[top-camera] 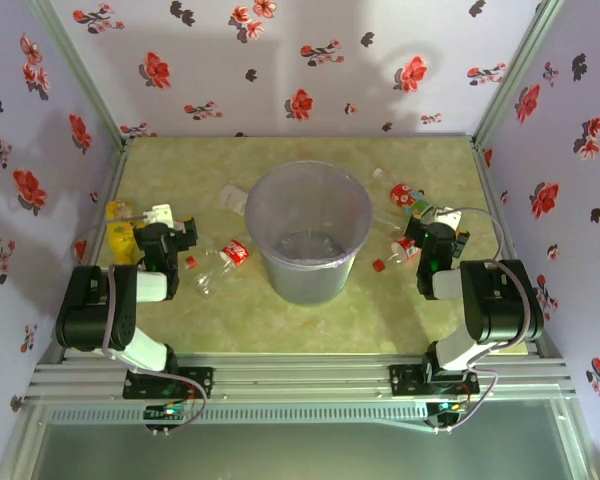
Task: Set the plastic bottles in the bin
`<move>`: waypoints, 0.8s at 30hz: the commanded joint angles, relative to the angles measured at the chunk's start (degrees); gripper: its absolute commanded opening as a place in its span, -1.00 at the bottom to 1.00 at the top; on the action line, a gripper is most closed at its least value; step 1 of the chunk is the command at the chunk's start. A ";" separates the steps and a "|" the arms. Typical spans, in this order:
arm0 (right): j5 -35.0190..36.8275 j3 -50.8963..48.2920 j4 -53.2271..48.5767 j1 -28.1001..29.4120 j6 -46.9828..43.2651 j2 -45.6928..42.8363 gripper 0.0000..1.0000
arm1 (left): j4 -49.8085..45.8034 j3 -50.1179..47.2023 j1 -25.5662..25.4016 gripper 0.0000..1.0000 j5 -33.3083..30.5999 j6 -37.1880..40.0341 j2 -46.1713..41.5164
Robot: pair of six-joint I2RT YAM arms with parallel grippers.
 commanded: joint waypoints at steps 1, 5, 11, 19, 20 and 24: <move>1.33 -0.02 1.23 0.11 0.68 0.05 0.99 | 1.87 -0.03 0.42 0.99 0.51 1.05 0.35; 1.27 -0.09 1.23 0.11 0.68 0.02 0.99 | 1.88 -0.03 0.42 0.99 0.55 1.05 0.35; 1.26 -0.01 1.19 0.11 0.68 0.02 0.98 | 1.84 -0.03 0.42 0.99 0.55 1.09 0.38; 1.31 0.15 0.92 0.11 0.78 0.11 0.98 | 1.76 -0.03 0.46 0.99 0.55 1.05 0.35; 1.26 0.10 0.97 0.11 0.85 0.13 0.99 | 1.68 0.02 0.42 0.99 0.55 1.10 0.33; 1.19 0.29 0.70 0.11 0.86 0.20 0.99 | 1.13 0.30 0.73 0.99 1.18 1.05 0.35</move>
